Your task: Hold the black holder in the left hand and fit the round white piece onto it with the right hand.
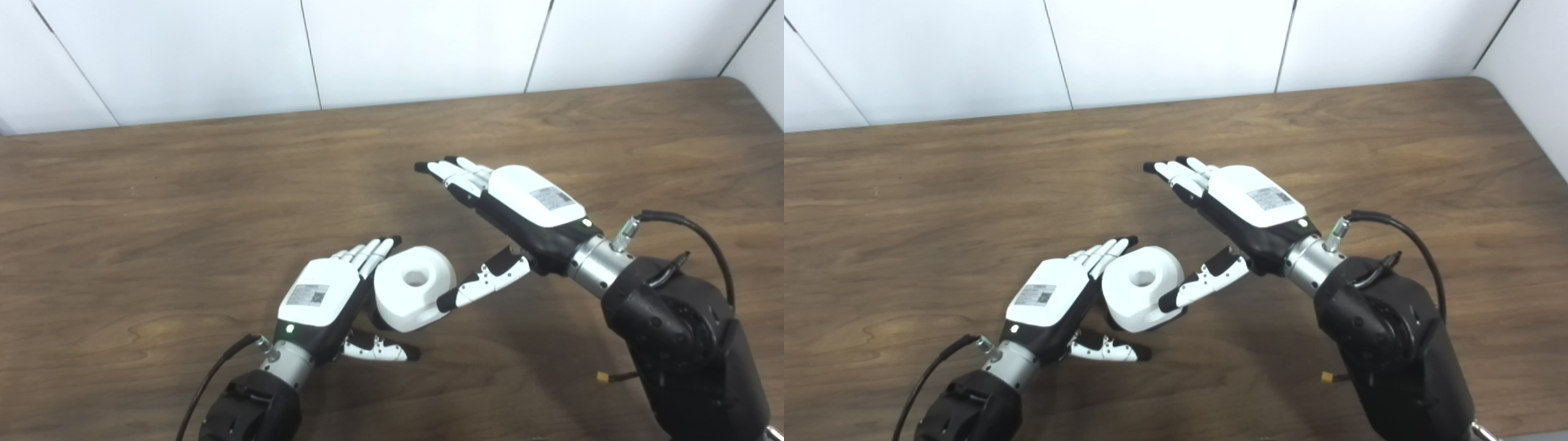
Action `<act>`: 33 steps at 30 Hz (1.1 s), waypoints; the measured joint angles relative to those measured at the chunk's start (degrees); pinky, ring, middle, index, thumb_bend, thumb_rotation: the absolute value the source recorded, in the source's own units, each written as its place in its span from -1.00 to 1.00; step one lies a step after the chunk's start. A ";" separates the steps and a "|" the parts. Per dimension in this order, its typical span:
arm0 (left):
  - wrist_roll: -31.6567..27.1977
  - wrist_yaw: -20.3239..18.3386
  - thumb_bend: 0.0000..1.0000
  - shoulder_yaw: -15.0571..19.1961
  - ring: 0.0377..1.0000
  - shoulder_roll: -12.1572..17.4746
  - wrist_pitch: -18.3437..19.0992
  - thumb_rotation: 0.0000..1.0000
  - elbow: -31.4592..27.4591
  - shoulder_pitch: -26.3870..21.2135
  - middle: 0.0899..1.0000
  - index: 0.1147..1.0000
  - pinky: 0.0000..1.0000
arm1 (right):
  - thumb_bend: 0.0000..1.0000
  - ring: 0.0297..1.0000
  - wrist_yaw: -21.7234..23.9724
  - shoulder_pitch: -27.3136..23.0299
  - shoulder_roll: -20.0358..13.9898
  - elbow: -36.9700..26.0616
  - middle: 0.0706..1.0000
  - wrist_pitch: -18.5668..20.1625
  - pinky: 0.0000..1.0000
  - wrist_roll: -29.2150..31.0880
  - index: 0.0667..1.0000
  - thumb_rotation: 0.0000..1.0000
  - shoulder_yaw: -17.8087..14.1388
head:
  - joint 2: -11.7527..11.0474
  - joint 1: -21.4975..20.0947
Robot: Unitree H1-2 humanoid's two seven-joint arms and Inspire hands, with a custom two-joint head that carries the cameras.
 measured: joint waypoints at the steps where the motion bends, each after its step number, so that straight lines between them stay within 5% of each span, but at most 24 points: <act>1: -0.05 -0.32 1.00 0.16 0.93 0.08 0.04 -0.06 -0.05 0.00 1.00 1.00 0.81 | 1.00 1.00 -0.05 -0.08 -0.31 0.20 0.95 -0.06 0.95 0.05 0.98 0.10 0.00 | 0.00 0.09; 10: -2.04 -2.92 1.00 3.92 0.91 2.31 0.15 -0.01 -2.30 0.63 0.98 1.00 0.78 | 1.00 1.00 -0.82 -0.65 -1.24 1.18 0.94 -0.08 0.95 0.88 0.98 0.08 0.02 | -0.26 0.88; 20: -9.73 -1.39 0.99 13.31 0.87 5.03 1.55 0.07 -6.00 3.94 0.95 1.00 0.58 | 1.00 1.00 -0.85 -0.69 -2.57 1.50 0.94 0.14 0.92 1.63 0.98 0.29 -0.45 | -0.88 1.58; 25: -20.41 -1.33 1.00 19.14 0.92 4.08 5.35 0.17 -8.09 4.42 0.99 1.00 0.61 | 0.66 1.00 -0.92 -0.70 -4.99 2.15 0.91 0.02 0.87 2.69 0.96 0.90 -1.96 | -0.88 1.84; 29: -28.58 -0.36 0.97 23.50 0.93 2.09 7.83 0.32 -9.21 4.36 1.00 1.00 0.71 | 0.39 1.00 -2.19 -0.46 -6.21 3.91 0.92 0.17 0.92 3.78 0.94 1.00 -3.95 | -1.05 1.93; 33: -34.42 2.12 0.62 27.87 0.98 1.45 9.12 0.68 -10.36 4.22 0.99 1.00 0.87 | 0.20 0.99 -4.90 0.87 -6.40 6.58 0.93 0.48 0.84 6.46 0.91 1.00 -7.20 | -1.14 2.11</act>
